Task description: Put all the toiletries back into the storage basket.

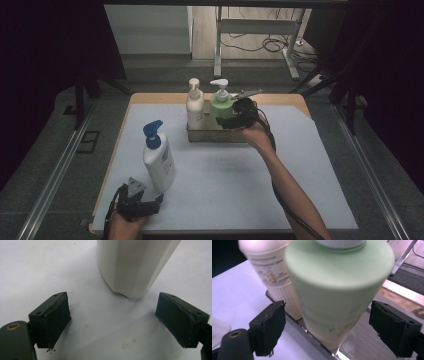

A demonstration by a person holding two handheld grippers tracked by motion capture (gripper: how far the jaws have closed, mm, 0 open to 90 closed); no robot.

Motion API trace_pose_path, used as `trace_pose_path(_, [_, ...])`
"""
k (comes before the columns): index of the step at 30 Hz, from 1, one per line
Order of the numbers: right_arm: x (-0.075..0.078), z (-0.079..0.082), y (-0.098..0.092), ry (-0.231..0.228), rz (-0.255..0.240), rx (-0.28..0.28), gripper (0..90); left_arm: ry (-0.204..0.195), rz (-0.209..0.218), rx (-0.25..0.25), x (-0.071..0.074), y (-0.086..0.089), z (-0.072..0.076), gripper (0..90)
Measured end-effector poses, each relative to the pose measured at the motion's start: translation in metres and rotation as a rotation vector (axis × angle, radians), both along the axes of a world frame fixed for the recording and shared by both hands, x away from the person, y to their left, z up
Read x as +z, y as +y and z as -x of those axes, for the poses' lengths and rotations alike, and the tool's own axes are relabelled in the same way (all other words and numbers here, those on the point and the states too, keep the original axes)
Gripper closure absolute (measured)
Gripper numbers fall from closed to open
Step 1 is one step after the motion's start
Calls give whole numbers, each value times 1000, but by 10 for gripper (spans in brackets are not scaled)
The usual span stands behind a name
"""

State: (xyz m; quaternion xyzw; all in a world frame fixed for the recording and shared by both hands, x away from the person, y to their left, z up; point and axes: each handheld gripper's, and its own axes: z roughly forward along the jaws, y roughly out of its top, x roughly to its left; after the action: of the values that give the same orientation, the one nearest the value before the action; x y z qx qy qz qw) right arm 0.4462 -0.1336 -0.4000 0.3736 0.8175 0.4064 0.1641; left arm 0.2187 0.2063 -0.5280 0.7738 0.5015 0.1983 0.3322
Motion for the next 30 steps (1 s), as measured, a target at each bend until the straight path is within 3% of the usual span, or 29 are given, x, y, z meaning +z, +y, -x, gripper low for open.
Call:
trace_pose_path(4, [-1,7,-4,5,22,7,265,0,0,0,0,0,0,119])
trace_pose_path(10, [-7,12,-13,39,1,-7,363,-1,1,0,0,0,0,119])
trace_pose_path(15, [-11,14,-24,31,-12,-47,457,0,1,1,0,0,0,119])
trace_pose_path(23, [-19,7,-36,20,-4,-107,723,0,0,1,0,0,0,119])
trace_pose_path(30, [-27,-8,-34,16,17,-165,870,0,0,1,0,0,0,119])
